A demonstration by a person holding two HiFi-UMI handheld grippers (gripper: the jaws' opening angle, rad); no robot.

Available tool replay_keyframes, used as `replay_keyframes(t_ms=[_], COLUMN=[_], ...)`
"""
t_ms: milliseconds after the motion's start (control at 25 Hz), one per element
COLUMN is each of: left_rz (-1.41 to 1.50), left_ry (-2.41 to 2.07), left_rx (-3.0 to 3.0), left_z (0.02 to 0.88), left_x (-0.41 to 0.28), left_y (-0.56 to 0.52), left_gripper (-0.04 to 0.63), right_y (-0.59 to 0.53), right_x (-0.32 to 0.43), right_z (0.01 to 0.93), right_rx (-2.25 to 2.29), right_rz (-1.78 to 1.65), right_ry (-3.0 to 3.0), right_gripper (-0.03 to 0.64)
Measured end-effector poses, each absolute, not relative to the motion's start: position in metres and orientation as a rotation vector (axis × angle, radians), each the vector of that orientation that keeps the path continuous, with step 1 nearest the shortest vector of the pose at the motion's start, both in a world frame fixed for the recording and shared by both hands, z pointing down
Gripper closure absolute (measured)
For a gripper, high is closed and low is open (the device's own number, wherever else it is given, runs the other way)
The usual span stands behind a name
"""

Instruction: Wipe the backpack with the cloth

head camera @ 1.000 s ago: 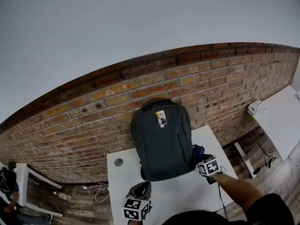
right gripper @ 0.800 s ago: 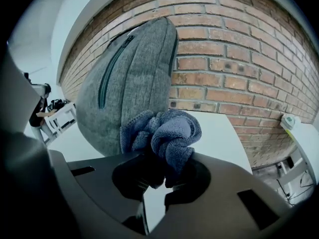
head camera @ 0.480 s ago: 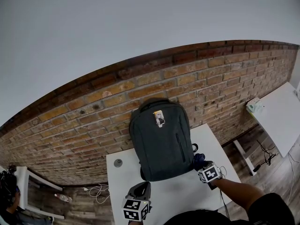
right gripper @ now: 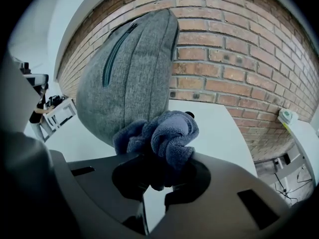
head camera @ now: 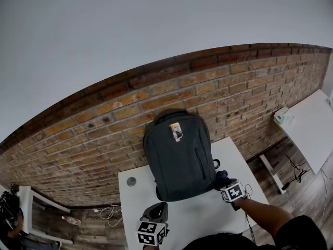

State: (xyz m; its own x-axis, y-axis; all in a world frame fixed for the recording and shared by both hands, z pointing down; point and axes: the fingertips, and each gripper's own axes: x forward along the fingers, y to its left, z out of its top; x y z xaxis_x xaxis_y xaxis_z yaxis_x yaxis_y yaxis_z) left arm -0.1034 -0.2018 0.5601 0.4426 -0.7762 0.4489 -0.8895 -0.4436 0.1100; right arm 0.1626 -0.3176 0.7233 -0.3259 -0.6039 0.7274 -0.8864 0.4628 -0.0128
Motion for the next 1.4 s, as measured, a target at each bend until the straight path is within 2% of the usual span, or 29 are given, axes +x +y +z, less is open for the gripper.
replay_keyframes(t_ms=[1000, 1400], left_rz=[0.484, 0.491], left_ry=[-1.474, -1.473], left_rx=[2.343, 2.338], left_z=[0.562, 0.562], left_x=[-0.115, -0.116], left_y=[-0.2, -0.198], left_gripper=[0.614, 0.614], right_y=[-0.438, -0.469], right_x=[0.12, 0.078], right_z=[0.526, 0.44], right_rx=[1.369, 1.332], right_rz=[0.217, 0.002], right_ry=[-2.432, -2.545], right_gripper=[0.569, 0.569])
